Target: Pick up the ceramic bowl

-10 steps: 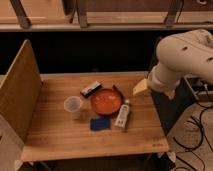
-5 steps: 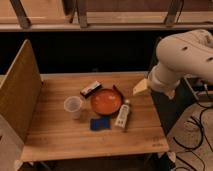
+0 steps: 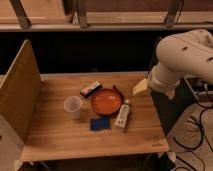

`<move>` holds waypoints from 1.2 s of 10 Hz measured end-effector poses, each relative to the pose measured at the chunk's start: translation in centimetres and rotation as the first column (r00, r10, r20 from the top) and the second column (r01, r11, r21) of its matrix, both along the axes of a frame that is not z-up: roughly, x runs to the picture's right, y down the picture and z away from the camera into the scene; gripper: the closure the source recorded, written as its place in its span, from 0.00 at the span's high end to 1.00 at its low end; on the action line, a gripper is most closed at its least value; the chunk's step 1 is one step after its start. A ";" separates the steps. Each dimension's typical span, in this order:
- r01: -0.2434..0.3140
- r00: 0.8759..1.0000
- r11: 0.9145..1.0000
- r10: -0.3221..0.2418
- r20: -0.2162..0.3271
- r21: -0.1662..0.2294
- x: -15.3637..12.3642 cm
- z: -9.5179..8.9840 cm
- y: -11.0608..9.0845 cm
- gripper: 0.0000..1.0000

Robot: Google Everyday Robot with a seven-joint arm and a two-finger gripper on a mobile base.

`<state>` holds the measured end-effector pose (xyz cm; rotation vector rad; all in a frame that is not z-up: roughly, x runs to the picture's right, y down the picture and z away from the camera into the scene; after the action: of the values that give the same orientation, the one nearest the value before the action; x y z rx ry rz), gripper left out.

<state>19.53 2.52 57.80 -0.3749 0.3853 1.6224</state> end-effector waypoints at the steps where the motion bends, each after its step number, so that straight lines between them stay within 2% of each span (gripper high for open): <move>1: 0.000 1.000 1.000 0.000 0.000 0.000 0.0 0.0 0.0 0.80; 7: 0.003 1.000 1.000 -0.003 0.000 0.005 0.0 0.0 -0.1 0.80; 8: 0.030 1.000 0.999 -0.030 -0.001 0.022 0.2 0.2 -0.6 0.80; 9: 0.081 0.997 0.996 -0.082 0.011 0.046 -0.4 0.8 -1.6 0.80; 10: 0.136 0.990 0.988 -0.138 0.032 0.071 -1.3 1.4 -2.8 0.80; 11: 0.218 0.970 0.970 -0.227 0.081 0.107 -3.4 2.7 -4.4 0.80; 12: 0.265 0.952 0.956 -0.280 0.119 0.126 -5.1 3.6 -5.2 0.80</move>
<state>14.44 -2.71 61.41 -0.3316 0.2320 1.3322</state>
